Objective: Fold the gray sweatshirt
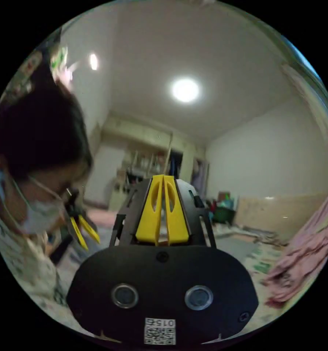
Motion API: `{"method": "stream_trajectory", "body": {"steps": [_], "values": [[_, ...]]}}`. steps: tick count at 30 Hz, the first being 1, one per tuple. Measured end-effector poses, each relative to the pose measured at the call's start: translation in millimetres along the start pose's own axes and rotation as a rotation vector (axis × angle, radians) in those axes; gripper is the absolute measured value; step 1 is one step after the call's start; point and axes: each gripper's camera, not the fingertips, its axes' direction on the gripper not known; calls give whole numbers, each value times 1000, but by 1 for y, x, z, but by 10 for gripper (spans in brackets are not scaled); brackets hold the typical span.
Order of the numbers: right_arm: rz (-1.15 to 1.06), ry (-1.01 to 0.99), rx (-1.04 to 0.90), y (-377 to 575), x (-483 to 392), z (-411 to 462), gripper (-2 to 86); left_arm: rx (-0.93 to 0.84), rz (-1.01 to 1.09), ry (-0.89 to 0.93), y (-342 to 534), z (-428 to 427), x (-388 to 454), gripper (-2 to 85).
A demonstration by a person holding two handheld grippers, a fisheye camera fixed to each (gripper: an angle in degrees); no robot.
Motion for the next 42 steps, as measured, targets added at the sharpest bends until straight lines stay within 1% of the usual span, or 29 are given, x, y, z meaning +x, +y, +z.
{"method": "stream_trajectory", "body": {"steps": [2,3,4,5,7,10,13,17,21,23,25,26,29,31,33,35,37,39,40,41,42], "values": [[-173,-41,-386,23,7,68,21,-96,50,60,-22,26,-7,106],[-206,-68,-466,32,8,84,40,-160,68,79,-32,43,-13,107],[-263,-145,-599,50,8,113,77,-188,70,81,-36,50,-16,106],[-304,-222,-704,66,8,139,89,-227,68,76,-41,60,-23,104],[-295,-300,-779,78,13,170,98,-255,70,88,-46,69,-33,98],[-228,-403,-780,80,23,203,105,-253,56,95,-54,71,-50,89],[-216,-427,-856,87,21,234,114,-230,29,111,-60,66,-68,82],[-191,-511,-937,87,16,280,126,-201,28,101,-65,60,-81,69],[-180,-482,-1108,99,7,324,125,-182,7,107,-65,58,-93,49],[-158,-503,-1202,108,3,350,98,-170,-8,117,-63,58,-97,38],[-188,-446,-1232,113,-2,364,63,-165,-7,127,-60,59,-98,28],[-176,-451,-1237,114,-2,371,48,-164,2,130,-58,60,-96,25],[-105,-391,-1302,117,2,389,39,-129,19,171,-54,57,-89,20],[-61,-402,-1344,124,3,402,39,-145,21,180,-52,62,-83,18],[-33,-422,-1374,132,2,414,40,-258,63,129,-42,92,-63,19],[-29,-427,-1373,132,-2,418,46,-286,55,115,-29,111,-51,20],[-99,-394,-1339,127,-14,411,50,-266,18,119,-16,107,-50,24],[-178,-340,-1299,120,-29,404,52,-169,-74,176,12,83,-56,30],[-222,-310,-1270,114,-39,399,53,-130,-95,175,22,73,-58,33],[-261,-272,-1244,108,-48,394,60,-46,-151,136,44,49,-61,38],[-278,-250,-1228,104,-53,391,63,35,-235,57,70,24,-65,43]]}}
